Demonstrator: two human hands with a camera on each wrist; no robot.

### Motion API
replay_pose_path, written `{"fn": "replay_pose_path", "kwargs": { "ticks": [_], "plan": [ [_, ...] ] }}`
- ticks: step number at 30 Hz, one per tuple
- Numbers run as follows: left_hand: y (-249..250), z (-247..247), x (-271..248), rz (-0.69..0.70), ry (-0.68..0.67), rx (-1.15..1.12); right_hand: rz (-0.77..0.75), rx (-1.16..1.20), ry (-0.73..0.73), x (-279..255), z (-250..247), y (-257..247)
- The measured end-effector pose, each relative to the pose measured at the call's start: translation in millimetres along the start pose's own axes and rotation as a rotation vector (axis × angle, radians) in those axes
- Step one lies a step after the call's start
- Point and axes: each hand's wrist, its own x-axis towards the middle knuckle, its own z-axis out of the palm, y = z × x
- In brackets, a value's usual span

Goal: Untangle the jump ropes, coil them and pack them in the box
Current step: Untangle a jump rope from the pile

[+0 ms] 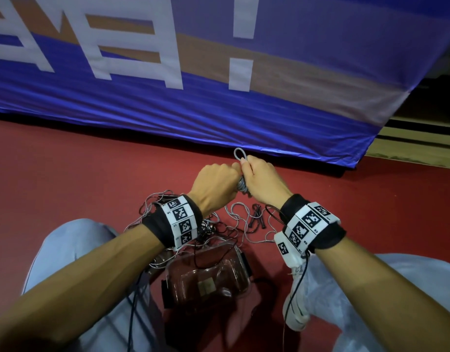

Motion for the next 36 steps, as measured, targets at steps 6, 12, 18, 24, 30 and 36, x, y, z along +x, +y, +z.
{"fn": "replay_pose_path", "kwargs": {
  "ticks": [6, 12, 18, 24, 30, 36],
  "plan": [
    [-7.9, 11.1, -5.4, 0.091, 0.047, -0.527, -0.019, -0.163, 0.084, -1.9, -5.3, 7.8],
    [-21.3, 14.6, 1.9, 0.082, 0.021, -0.765, -0.056, -0.155, 0.102, -0.3, -5.1, 8.2],
    [-19.8, 12.5, 0.7, 0.021, 0.104, -0.817, -0.087, -0.148, 0.120, -1.9, 0.7, 4.6],
    [-17.3, 18.2, 0.9, -0.119, 0.164, -0.771, -0.196, -0.241, 0.166, -3.4, 2.0, 0.0],
    [-21.6, 16.9, 11.4, -0.365, -0.042, -1.067, -0.252, -0.302, 0.158, -8.6, -1.9, -0.9],
    [-38.0, 4.3, 16.8, -0.613, -0.381, -1.745, -0.249, -0.362, 0.157, -10.6, 0.0, -7.2]
  ]
}}
